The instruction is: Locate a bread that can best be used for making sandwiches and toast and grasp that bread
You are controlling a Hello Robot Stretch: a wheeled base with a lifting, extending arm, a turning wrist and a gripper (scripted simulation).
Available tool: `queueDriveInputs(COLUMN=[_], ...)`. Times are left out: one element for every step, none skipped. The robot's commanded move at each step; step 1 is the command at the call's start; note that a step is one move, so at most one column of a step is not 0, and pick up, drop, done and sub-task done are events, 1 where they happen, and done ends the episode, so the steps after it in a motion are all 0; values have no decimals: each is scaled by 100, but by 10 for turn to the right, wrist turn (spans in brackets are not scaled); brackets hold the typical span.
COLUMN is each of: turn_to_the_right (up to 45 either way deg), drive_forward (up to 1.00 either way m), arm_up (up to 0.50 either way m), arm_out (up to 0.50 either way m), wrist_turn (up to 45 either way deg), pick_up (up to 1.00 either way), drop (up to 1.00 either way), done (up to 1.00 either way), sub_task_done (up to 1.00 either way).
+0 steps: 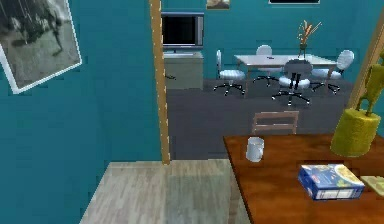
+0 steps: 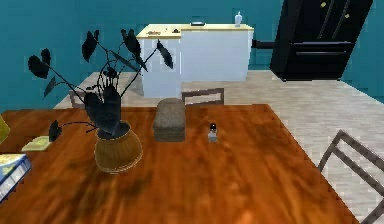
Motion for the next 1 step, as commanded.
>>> queueDriveInputs(turn_to_the_right=[0], drive_forward=[0], arm_up=[50], arm_out=[0], wrist_turn=[0], pick_up=[0], drop=[0], done=[0], sub_task_done=[0])
